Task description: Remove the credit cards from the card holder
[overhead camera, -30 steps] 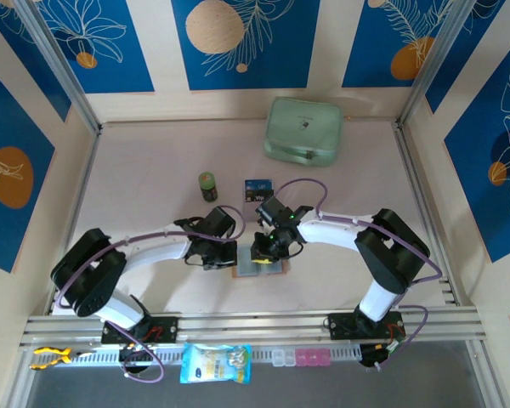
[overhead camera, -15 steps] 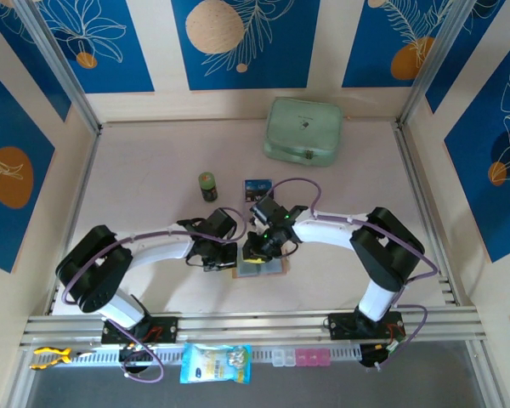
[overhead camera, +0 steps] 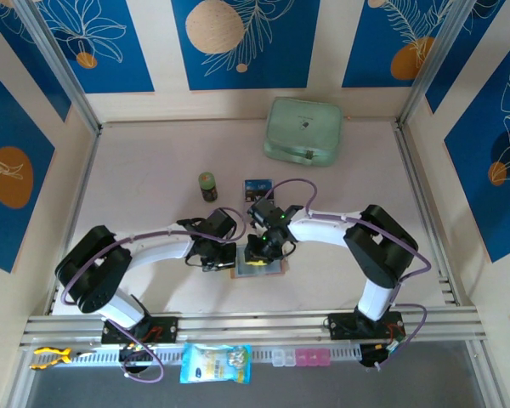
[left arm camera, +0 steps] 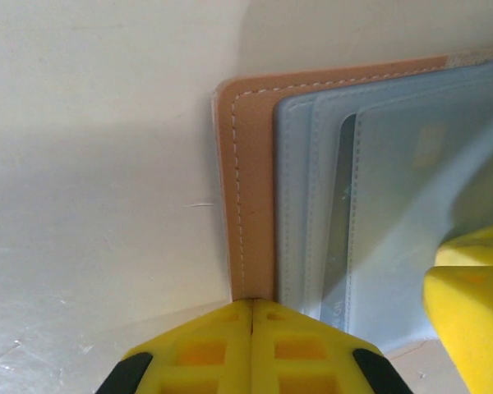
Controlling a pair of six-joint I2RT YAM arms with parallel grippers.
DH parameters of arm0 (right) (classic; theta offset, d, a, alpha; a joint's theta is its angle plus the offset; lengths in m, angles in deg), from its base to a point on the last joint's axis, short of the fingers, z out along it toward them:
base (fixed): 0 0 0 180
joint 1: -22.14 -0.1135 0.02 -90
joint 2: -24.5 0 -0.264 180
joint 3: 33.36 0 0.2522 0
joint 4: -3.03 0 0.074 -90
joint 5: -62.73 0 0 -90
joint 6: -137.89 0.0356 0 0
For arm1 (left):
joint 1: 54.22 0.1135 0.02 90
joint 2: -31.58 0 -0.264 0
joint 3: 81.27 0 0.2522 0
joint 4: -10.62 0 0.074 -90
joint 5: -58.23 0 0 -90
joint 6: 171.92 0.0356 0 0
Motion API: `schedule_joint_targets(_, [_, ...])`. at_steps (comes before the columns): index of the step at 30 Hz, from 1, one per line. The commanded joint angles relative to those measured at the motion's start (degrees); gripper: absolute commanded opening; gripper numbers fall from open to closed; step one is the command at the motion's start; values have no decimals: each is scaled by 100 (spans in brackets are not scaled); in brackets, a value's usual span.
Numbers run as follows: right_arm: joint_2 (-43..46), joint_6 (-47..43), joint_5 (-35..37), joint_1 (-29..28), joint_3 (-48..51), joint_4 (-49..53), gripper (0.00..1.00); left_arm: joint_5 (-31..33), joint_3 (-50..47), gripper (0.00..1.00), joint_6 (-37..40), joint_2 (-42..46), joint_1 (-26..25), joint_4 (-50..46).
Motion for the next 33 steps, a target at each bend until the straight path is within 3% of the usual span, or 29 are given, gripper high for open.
schedule_joint_targets(1, [221, -62, 25, 104, 178, 122, 22, 368, -132, 0, 83, 16, 45, -655])
schedule_joint_targets(15, [337, 16, -303, 307, 608, -348, 19, 421, -74, 0, 100, 120, 49, -741])
schedule_joint_targets(25, [304, 107, -527, 379, 783, -654, 17, 391, 240, 1, 108, 701, 50, -600])
schedule_joint_targets(33, [307, 124, -540, 400, 850, -684, 16, -137, 454, 7, -97, 624, -3, 74])
